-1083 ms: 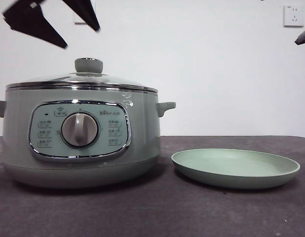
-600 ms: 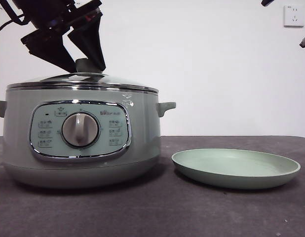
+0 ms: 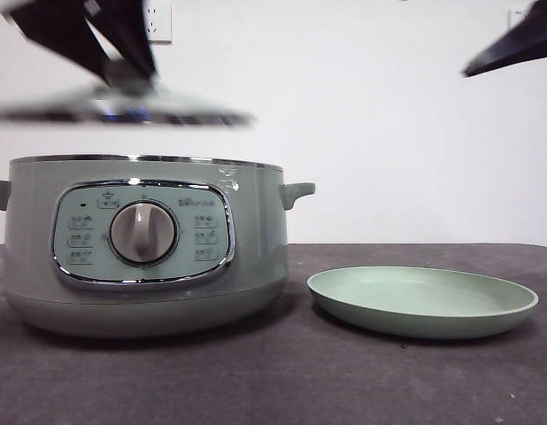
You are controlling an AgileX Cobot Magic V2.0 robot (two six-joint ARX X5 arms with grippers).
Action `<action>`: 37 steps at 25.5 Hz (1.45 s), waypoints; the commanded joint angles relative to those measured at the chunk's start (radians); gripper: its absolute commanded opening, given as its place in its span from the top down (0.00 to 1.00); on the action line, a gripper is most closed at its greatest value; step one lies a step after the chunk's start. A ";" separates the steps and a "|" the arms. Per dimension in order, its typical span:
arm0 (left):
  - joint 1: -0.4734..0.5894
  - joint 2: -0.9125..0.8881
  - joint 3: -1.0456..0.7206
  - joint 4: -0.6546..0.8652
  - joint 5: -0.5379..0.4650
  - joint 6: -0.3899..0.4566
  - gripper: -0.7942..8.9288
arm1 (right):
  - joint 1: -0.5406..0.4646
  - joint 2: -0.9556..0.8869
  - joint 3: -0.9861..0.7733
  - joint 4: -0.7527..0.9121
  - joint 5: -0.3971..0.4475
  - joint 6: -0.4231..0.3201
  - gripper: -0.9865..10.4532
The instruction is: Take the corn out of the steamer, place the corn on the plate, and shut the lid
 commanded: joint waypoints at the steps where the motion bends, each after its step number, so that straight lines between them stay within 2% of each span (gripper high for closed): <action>1: 0.003 -0.111 0.014 0.007 -0.066 0.010 0.93 | 0.105 0.094 0.066 0.005 0.049 0.010 0.48; 5: 0.003 -0.290 0.014 -0.073 -0.277 0.008 0.93 | 0.275 0.315 0.245 -0.021 0.180 -0.025 0.48; 7: 0.003 -0.366 0.014 -0.114 -0.325 0.008 0.93 | 0.340 0.437 0.364 -0.073 0.218 -0.033 0.48; 9: 0.003 -0.426 0.014 -0.148 -0.360 0.007 0.93 | 0.397 0.570 0.509 -0.161 0.291 -0.061 0.48; 18: 0.003 -0.532 0.014 -0.247 -0.420 -0.020 0.93 | 0.509 0.910 0.848 -0.298 0.413 -0.130 0.51; 28: 0.003 -0.532 0.014 -0.290 -0.418 -0.045 0.93 | 0.541 1.080 0.892 -0.237 0.438 -0.148 0.54; 34: 0.003 -0.532 0.014 -0.290 -0.417 -0.045 0.93 | 0.539 1.121 0.892 -0.225 0.455 -0.148 0.75; 37: 0.003 -0.532 0.014 -0.290 -0.417 -0.045 0.93 | 0.540 1.123 0.892 -0.209 0.481 -0.148 0.90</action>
